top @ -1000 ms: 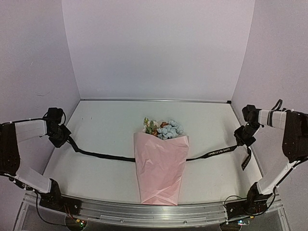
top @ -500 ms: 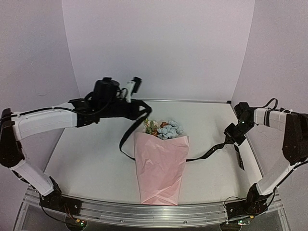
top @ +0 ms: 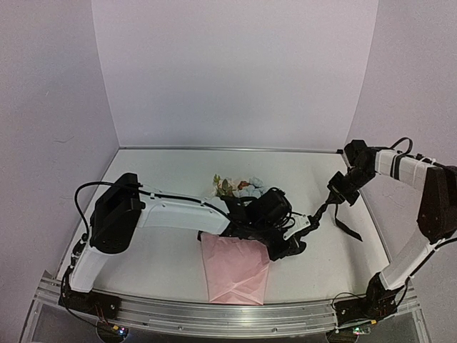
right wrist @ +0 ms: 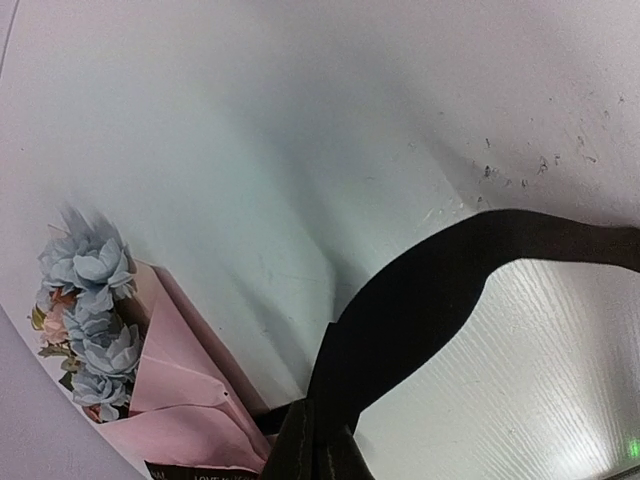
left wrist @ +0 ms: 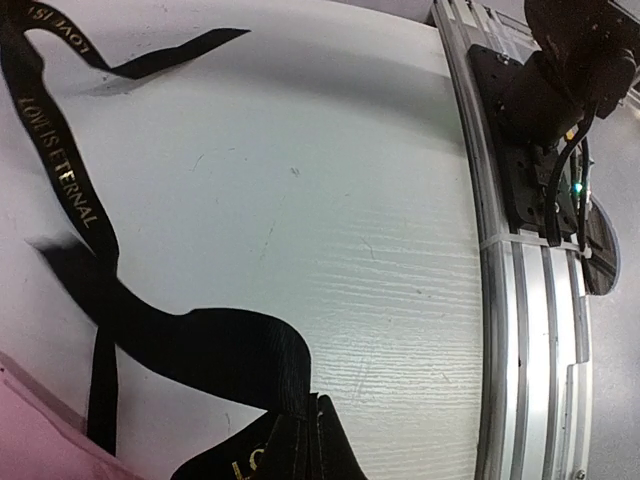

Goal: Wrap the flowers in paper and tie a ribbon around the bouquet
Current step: Cross the ribbon over the folded bouquet.

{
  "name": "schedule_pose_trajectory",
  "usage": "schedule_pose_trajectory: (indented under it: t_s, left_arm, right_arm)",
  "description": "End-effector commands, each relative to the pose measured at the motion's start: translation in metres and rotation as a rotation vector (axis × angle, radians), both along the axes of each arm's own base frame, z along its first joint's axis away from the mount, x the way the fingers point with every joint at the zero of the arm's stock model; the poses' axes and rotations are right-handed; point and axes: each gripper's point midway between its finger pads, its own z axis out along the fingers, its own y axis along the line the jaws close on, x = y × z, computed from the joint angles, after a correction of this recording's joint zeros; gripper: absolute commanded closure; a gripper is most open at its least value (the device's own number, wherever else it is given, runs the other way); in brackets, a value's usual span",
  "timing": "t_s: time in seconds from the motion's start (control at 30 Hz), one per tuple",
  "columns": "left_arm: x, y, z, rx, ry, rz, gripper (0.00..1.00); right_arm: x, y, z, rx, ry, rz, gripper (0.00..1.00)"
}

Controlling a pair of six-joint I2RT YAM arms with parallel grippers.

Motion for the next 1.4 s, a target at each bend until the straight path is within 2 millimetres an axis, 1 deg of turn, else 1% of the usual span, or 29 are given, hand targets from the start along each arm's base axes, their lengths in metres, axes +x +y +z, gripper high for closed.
schedule_pose_trajectory:
  t_s: [0.0,0.07,0.13,0.2,0.33,0.4,0.47,0.6,0.67,0.7,0.73,0.87,1.0,1.13,1.27,1.37]
  left_arm:
    - [-0.01,-0.026,0.031,-0.075,-0.088,-0.107,1.0]
    - [-0.016,-0.031,0.021,-0.056,-0.098,-0.137,1.0]
    - [-0.027,-0.035,0.014,-0.044,-0.123,-0.179,1.0]
    - [-0.034,-0.038,0.01,-0.044,-0.136,-0.194,1.0]
    - [-0.036,-0.041,0.002,-0.045,-0.129,-0.211,1.0]
    - [-0.037,-0.042,-0.005,-0.039,-0.13,-0.221,1.0]
    - [-0.038,-0.043,-0.006,-0.043,-0.134,-0.231,1.0]
    - [-0.039,-0.044,-0.002,-0.06,-0.138,-0.244,1.0]
    - [-0.035,-0.045,-0.001,-0.07,-0.154,-0.226,1.0]
    - [-0.033,-0.045,0.002,-0.083,-0.164,-0.218,1.0]
    - [-0.033,-0.044,0.001,-0.086,-0.154,-0.227,1.0]
    - [-0.045,-0.041,-0.002,-0.084,-0.137,-0.284,1.0]
    - [-0.048,-0.038,0.002,-0.093,-0.144,-0.294,1.0]
    - [-0.05,-0.035,0.01,-0.111,-0.173,-0.309,1.0]
    - [-0.051,-0.037,0.014,-0.12,-0.187,-0.316,1.0]
    - [-0.047,-0.039,0.014,-0.131,-0.215,-0.309,1.0]
  right_arm:
    - [0.001,0.006,0.013,-0.006,0.01,0.058,1.0]
    - [0.003,0.007,0.016,-0.008,0.009,0.07,1.0]
    - [0.006,0.009,0.018,-0.005,0.007,0.08,1.0]
    - [0.008,0.01,0.02,-0.005,0.008,0.093,1.0]
    - [0.016,0.015,0.025,0.012,0.001,0.112,1.0]
    - [0.019,0.021,0.027,0.024,-0.005,0.136,1.0]
    - [0.023,0.029,0.032,0.037,-0.019,0.164,1.0]
    - [0.029,0.049,0.044,0.068,-0.056,0.23,1.0]
    - [0.032,0.061,0.053,0.082,-0.087,0.281,1.0]
    - [0.034,0.066,0.057,0.09,-0.1,0.302,1.0]
    - [0.037,0.069,0.061,0.086,-0.118,0.317,1.0]
    - [0.058,0.064,0.062,0.04,-0.131,0.304,1.0]
    - [0.074,0.071,0.056,0.054,-0.105,0.305,1.0]
    - [0.082,0.07,0.05,0.045,-0.096,0.289,1.0]
    - [0.091,0.071,0.057,0.034,-0.123,0.292,1.0]
    - [0.094,0.073,0.063,0.037,-0.139,0.298,1.0]
